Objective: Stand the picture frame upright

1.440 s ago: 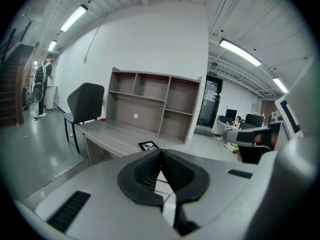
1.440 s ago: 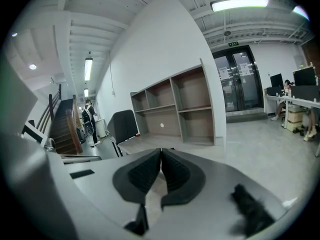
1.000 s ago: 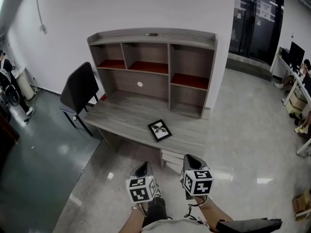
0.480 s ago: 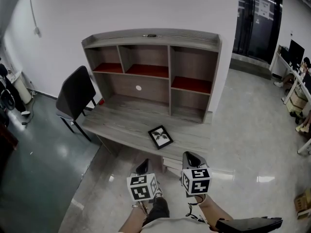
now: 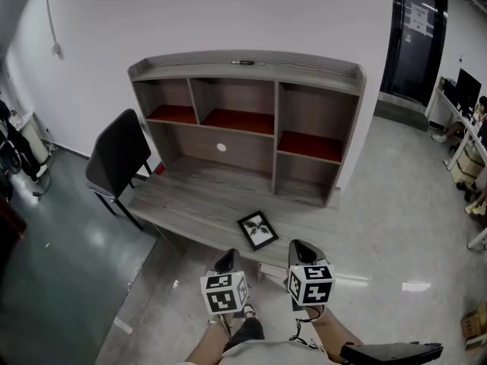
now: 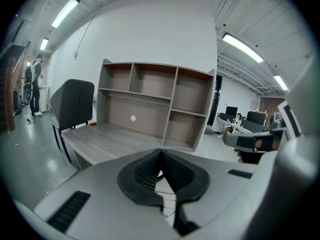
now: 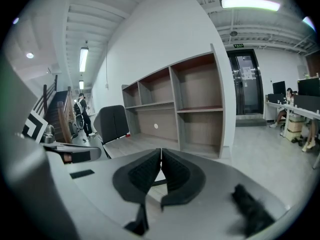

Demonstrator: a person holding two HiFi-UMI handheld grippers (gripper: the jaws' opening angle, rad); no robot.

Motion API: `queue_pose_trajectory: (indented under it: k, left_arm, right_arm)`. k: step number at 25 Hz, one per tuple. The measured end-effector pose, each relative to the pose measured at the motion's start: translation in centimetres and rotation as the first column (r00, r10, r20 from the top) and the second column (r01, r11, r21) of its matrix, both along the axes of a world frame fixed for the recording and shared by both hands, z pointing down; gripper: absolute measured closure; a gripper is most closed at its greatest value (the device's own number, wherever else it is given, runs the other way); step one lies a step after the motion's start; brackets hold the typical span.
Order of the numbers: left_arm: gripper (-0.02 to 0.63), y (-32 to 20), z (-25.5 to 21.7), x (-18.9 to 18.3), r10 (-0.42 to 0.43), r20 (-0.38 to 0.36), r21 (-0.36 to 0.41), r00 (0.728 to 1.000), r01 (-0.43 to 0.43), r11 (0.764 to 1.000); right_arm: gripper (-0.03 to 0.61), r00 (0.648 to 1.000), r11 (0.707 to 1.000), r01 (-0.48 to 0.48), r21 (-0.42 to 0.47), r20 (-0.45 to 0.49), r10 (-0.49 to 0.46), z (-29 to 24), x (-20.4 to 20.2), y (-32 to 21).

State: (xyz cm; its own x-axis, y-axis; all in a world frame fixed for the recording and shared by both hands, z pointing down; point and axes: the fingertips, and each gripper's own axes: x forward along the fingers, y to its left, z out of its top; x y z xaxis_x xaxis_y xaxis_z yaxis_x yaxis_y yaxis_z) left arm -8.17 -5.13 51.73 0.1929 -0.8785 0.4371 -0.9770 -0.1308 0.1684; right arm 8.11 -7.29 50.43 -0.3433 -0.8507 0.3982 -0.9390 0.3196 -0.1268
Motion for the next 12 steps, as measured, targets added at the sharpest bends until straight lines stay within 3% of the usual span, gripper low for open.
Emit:
queue_pose_trajectory:
  k: [12]
  left_arm:
    - [0.6, -6.6, 0.4, -1.9, 0.018, -0.03, -0.009, 0.999, -0.018, 1.0]
  right_arm:
    - [0.546, 0.999, 0.999, -0.015, -0.032, -0.042, 0.014, 0.3, -1.7, -6.5]
